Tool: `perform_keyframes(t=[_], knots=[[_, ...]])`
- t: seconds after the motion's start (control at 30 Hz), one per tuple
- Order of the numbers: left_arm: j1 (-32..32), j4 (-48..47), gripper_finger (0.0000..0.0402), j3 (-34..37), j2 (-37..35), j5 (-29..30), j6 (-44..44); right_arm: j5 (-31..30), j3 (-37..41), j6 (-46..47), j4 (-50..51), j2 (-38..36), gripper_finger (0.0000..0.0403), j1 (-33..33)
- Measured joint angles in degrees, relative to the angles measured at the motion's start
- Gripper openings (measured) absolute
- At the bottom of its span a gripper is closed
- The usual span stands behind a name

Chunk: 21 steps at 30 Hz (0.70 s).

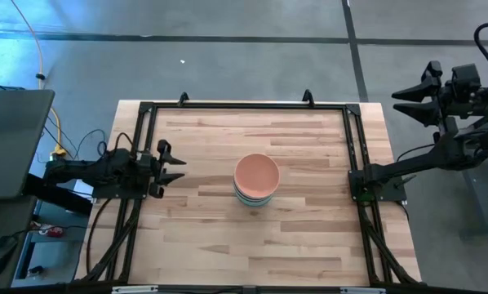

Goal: Nest bowls inside each other
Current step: Return to Home Position

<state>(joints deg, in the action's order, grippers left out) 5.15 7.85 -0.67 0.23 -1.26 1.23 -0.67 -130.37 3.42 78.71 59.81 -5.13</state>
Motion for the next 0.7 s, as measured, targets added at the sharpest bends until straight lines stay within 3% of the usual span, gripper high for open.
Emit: perform_keyframes(t=[0.4, 0.7], knots=[[0.0, -0.3, 0.0168, 0.0, 0.0, -4.4, 7.8, 0.0, 0.0, 1.1, 1.0, 0.0, 0.0126, 0.0], [0.0, -0.1, 0.0168, 0.0, 0.0, 5.3, 3.1, 0.0, 0.0, 0.2, 1.6, 0.0, 0.0126, 0.0]])
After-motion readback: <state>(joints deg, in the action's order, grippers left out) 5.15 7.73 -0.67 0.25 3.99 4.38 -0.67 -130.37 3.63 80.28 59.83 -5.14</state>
